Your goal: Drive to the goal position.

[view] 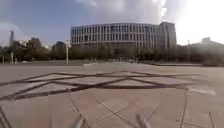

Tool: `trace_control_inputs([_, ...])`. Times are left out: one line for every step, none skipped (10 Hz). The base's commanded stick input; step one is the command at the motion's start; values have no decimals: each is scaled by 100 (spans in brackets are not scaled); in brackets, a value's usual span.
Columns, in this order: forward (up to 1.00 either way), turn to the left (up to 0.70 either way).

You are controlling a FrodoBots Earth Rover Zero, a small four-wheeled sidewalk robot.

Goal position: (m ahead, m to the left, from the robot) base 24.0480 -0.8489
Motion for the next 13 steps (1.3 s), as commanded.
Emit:
trace_control_inputs([100, 0])
trace_control_inputs([100, 0])
trace_control_inputs([100, 0])
trace_control_inputs([100, 0])
trace_control_inputs([100, 0])
trace_control_inputs([100, -4])
trace_control_inputs([100, -18])
trace_control_inputs([100, -27])
trace_control_inputs([100, -6])
trace_control_inputs([100, 0])
trace_control_inputs([100, 0])
trace_control_inputs([100, 0])
trace_control_inputs([100, 0])
